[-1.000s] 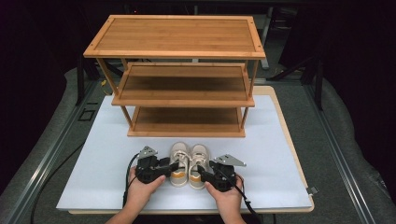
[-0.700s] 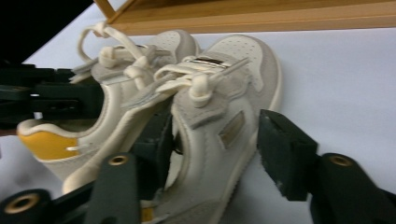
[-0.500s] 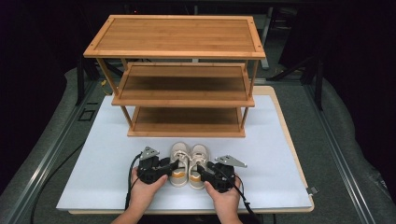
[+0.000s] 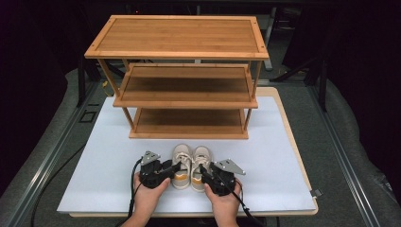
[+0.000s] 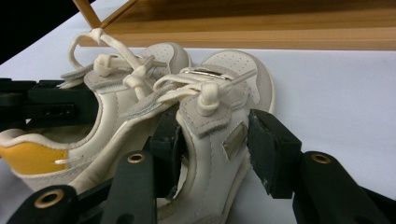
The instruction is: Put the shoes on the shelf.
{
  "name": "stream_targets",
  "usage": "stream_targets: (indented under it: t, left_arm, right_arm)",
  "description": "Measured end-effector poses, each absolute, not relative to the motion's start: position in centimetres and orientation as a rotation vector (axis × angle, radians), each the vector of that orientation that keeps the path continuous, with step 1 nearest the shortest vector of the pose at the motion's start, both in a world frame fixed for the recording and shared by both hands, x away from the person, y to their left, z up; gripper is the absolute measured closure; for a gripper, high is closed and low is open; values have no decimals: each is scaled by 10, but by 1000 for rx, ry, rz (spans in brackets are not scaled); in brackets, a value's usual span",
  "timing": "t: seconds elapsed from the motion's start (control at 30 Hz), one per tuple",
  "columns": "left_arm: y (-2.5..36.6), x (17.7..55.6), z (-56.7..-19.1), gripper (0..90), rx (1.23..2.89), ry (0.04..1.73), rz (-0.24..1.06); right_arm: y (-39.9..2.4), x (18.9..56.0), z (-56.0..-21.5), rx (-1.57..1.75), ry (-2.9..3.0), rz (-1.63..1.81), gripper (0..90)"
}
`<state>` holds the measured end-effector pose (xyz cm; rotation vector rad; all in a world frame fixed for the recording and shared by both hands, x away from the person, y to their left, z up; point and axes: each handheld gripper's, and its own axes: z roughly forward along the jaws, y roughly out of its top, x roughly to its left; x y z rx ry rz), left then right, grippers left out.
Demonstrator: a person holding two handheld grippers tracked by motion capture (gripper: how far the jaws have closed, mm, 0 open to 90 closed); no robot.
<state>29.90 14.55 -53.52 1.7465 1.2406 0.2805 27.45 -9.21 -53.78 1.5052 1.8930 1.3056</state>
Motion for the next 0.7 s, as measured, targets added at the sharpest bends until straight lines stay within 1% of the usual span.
stream_targets:
  t: [0.27, 0.4, 0.43, 0.5, 0.7]
  left_arm:
    - [147, 295, -541, 551, 1678, 1246, 281]
    - [148, 296, -542, 551, 1670, 1244, 275]
    - [148, 296, -542, 551, 1670, 1245, 274]
    - [149, 297, -542, 551, 1670, 1244, 268]
    - [148, 299, -542, 548, 1665, 1254, 272]
  right_arm:
    - [-91, 275, -539, 1476, 1882, 1277, 570]
    - [-91, 275, -540, 1485, 1873, 1312, 582]
    - [-90, 276, -540, 1479, 1862, 1290, 606]
    - [-90, 278, -539, 1473, 1865, 1266, 620]
    - [-91, 284, -539, 1491, 1857, 1298, 619]
